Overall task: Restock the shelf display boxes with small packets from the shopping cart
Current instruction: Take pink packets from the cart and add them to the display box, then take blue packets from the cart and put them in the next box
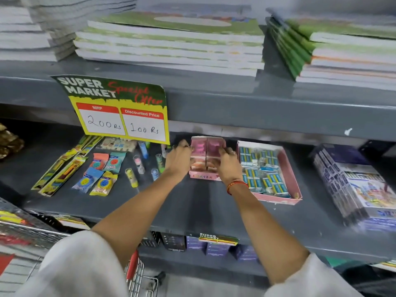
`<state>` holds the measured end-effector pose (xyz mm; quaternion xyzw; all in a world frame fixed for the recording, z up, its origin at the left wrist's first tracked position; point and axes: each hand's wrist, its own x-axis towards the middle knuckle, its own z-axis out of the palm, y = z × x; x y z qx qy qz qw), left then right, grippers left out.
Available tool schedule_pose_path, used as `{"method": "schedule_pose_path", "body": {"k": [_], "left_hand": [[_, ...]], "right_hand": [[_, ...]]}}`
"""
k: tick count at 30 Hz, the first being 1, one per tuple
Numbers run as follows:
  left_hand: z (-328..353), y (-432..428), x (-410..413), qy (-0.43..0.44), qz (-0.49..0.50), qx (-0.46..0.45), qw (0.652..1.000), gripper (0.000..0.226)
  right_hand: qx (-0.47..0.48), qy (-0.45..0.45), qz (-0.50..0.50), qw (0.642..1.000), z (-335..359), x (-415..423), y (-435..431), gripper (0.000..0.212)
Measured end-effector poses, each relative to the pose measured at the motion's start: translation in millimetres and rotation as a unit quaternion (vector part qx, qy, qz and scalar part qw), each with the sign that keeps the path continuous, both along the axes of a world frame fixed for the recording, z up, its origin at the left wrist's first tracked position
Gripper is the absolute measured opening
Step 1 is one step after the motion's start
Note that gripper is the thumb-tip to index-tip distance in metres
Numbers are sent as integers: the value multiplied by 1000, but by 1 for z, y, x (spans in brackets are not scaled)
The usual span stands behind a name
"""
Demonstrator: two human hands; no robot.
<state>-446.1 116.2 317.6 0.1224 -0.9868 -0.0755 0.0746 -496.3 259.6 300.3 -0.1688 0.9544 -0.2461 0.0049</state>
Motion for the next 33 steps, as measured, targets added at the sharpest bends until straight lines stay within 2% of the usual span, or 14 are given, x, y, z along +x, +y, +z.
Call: {"method": "schedule_pose_path", "body": {"k": [3, 7, 11, 15, 19, 21, 24, 31, 33], "left_hand": [[1, 5, 2, 16, -12, -27, 999, 30], [0, 2, 16, 41, -8, -5, 999, 34], [7, -12, 58, 150, 5, 41, 988, 39], [9, -47, 126, 264, 61, 30, 962, 30], [-9, -95, 208, 260, 161, 25, 952, 30], [-26, -114, 248, 244, 231, 54, 940, 31], [-62, -135, 310, 205, 349, 108, 908, 32], [-153, -145, 401, 146, 524, 283, 790, 38], [-178, -145, 414, 120, 560, 322, 754, 39]], "right_hand": [[13, -2, 5, 1000, 1, 1, 0, 44], [10, 22, -2, 1000, 3, 10, -1, 50], [-96, 100, -3, 990, 19, 35, -24, 39], [-192, 164, 94, 963, 30, 88, -81, 29], [-241, 144, 207, 937, 22, 159, -152, 27], [-220, 96, 272, 932, 10, 193, -180, 27], [-137, 14, 357, 924, -27, 234, -213, 27], [62, -109, 468, 875, -122, 287, -250, 17], [110, -130, 490, 855, -148, 296, -257, 22]]}}
